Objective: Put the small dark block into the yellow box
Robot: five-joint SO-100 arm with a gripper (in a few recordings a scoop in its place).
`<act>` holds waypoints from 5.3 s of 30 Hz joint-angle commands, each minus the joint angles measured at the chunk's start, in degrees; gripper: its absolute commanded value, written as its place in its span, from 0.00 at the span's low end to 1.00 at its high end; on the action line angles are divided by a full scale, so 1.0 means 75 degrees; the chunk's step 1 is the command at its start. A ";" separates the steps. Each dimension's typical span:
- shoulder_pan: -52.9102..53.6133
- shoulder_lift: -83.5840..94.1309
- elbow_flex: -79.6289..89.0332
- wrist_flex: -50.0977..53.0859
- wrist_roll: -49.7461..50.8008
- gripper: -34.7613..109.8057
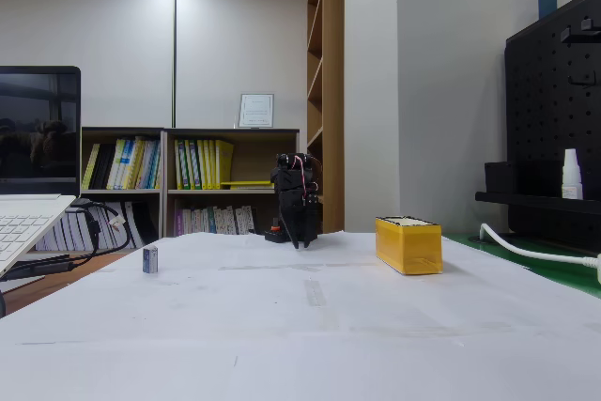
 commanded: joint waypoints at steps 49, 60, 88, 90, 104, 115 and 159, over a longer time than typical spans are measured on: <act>0.5543 1.0312 0.9785 -0.1781 0.0082 0.37; 0.6984 1.2879 1.1062 -0.3820 -0.0937 0.37; 0.7336 1.4320 1.1191 -0.5250 -0.1090 0.37; 0.7312 1.4367 1.1191 -0.5250 -0.1090 0.37; 0.7113 1.4707 1.1391 -0.5250 -0.0961 0.34; 0.6938 1.5012 1.1766 -0.5227 -0.0879 0.33; 0.4043 1.1930 1.5727 0.1383 0.2285 0.24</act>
